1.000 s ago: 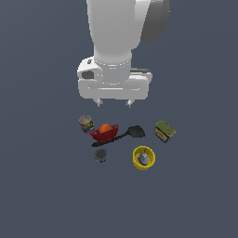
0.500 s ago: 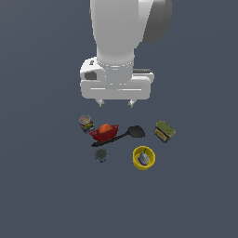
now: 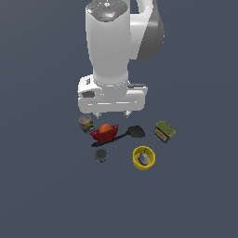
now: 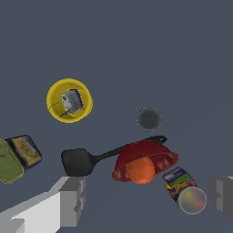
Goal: Pick up a designated object from a clutter of objects.
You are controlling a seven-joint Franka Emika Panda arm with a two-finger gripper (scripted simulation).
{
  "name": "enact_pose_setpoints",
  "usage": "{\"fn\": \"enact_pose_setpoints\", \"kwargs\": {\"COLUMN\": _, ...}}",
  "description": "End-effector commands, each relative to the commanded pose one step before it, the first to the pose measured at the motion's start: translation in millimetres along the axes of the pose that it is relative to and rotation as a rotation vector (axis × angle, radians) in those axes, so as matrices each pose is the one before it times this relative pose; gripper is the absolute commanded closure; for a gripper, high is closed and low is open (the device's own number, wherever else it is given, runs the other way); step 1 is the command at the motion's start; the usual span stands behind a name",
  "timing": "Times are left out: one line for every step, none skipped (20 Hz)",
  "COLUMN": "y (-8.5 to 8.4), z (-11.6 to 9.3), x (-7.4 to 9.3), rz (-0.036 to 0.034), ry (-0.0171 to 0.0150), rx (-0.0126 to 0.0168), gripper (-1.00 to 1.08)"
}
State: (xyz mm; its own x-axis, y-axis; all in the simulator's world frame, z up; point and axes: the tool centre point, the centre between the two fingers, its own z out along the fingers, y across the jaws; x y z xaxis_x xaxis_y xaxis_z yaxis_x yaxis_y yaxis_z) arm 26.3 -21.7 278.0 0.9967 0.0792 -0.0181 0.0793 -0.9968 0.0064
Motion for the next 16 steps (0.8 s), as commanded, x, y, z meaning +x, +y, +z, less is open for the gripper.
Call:
{"fn": "enact_pose_setpoints", "kwargs": {"y": 5.69, "z": 15.52, "x": 6.15, "rz": -0.04065, "ry": 0.00073, "rx": -0.00013, "gripper": -0.92}}
{"fn": "enact_pose_setpoints", "kwargs": {"y": 2.67, "z": 7.07, "x": 2.57, "rz": -0.01867, "ry": 0.00059, "rx": -0.00004, "gripper": -0.92}}
{"fn": "enact_pose_setpoints", "kwargs": {"y": 2.87, "z": 7.54, "x": 2.54, "rz": -0.01978, "ry": 0.00063, "rx": -0.00003, "gripper": -0.92}}
{"fn": "enact_pose_setpoints", "kwargs": {"y": 3.07, "z": 8.01, "x": 2.48, "rz": -0.02087, "ry": 0.00067, "rx": -0.00002, "gripper": -0.92}}
{"fn": "enact_pose_setpoints", "kwargs": {"y": 3.19, "z": 8.28, "x": 2.31, "rz": -0.02136, "ry": 0.00069, "rx": -0.00001, "gripper": -0.92}}
{"fn": "enact_pose_setpoints", "kwargs": {"y": 3.21, "z": 8.34, "x": 2.09, "rz": -0.02137, "ry": 0.0007, "rx": 0.0, "gripper": -0.92}}
{"fn": "enact_pose_setpoints", "kwargs": {"y": 3.23, "z": 8.4, "x": 1.86, "rz": -0.02137, "ry": 0.00071, "rx": 0.00001, "gripper": -0.92}}
{"fn": "enact_pose_setpoints", "kwargs": {"y": 3.24, "z": 8.46, "x": 1.63, "rz": -0.02136, "ry": 0.00072, "rx": 0.00002, "gripper": -0.92}}
{"fn": "enact_pose_setpoints", "kwargs": {"y": 3.23, "z": 8.51, "x": 1.41, "rz": -0.02136, "ry": 0.00074, "rx": 0.00003, "gripper": -0.92}}
{"fn": "enact_pose_setpoints", "kwargs": {"y": 3.22, "z": 8.56, "x": 1.18, "rz": -0.02136, "ry": 0.00075, "rx": 0.00004, "gripper": -0.92}}
{"fn": "enact_pose_setpoints", "kwargs": {"y": 3.19, "z": 8.61, "x": 0.96, "rz": -0.02136, "ry": 0.00076, "rx": 0.00005, "gripper": -0.92}}
{"fn": "enact_pose_setpoints", "kwargs": {"y": 3.16, "z": 8.66, "x": 0.73, "rz": -0.02135, "ry": 0.00078, "rx": 0.00006, "gripper": -0.92}}
{"fn": "enact_pose_setpoints", "kwargs": {"y": 3.11, "z": 8.7, "x": 0.51, "rz": -0.02135, "ry": 0.0008, "rx": 0.00007, "gripper": -0.92}}
{"fn": "enact_pose_setpoints", "kwargs": {"y": 3.05, "z": 8.74, "x": 0.29, "rz": -0.02135, "ry": 0.00081, "rx": 0.00007, "gripper": -0.92}}
{"fn": "enact_pose_setpoints", "kwargs": {"y": 2.96, "z": 8.69, "x": 0.07, "rz": -0.02109, "ry": 0.00082, "rx": 0.00007, "gripper": -0.92}}
{"fn": "enact_pose_setpoints", "kwargs": {"y": 2.74, "z": 8.3, "x": -0.13, "rz": -0.02008, "ry": 0.0008, "rx": 0.00007, "gripper": -0.92}}
